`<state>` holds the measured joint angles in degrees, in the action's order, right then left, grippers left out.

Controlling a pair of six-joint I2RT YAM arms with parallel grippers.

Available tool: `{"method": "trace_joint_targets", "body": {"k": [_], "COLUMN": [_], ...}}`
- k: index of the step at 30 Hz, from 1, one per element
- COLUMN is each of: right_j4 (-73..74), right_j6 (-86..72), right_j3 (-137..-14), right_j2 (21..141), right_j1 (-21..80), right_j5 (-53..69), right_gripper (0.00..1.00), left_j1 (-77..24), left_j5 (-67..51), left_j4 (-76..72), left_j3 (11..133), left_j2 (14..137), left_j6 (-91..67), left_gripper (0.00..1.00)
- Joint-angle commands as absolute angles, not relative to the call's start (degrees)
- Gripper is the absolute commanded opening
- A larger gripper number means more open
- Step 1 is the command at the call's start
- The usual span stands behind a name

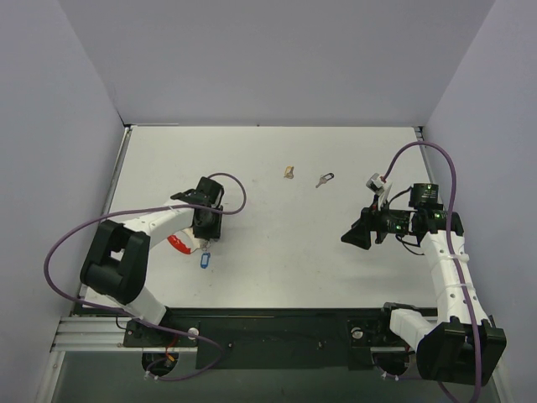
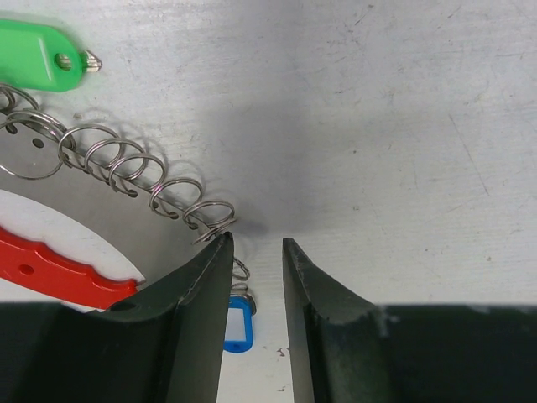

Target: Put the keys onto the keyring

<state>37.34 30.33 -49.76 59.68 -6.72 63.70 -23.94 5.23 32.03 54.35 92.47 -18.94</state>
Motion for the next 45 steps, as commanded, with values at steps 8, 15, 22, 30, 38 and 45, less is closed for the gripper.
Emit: {"method": "trace_joint_targets", "body": {"k": [8,15,22,30,38,45], "right_j4": [38.7,38.8,39.0,39.2,39.5,39.9], "right_j6": [31.9,32.2,32.3,32.4,32.7,33.1], "right_j3": [-52.0,-52.0,-52.0,-52.0,-52.1,-52.3], "right_j2": [60.1,60.0,60.0,59.9,60.2,60.3], "right_j1": [-6.9,-6.9,-6.9,-6.9,-6.9,-7.0], "right_j5": [66.3,66.4,66.6,66.6,66.5,66.7], "right_gripper": [0.61,0.61,0.61,0.61,0.62,0.61], "left_j1": [-23.6,-23.7,-25.3,-29.0,-33.3,-36.0], "left_j5": [4.8,5.9,9.5,16.0,25.0,29.0], "left_j4": [32.2,31.1,29.0,29.8,32.1,32.3], "left_j3": [52.6,51.2,48.9,50.3,52.1,53.4], "left_j2": [86.4,83.9,84.1,86.7,89.6,91.4], "left_j6": [-20.7,-21.9,-25.0,-27.6,-31.4,-32.6], "left_gripper": [0.37,0.37,0.36,0.34,0.34,0.33]}}
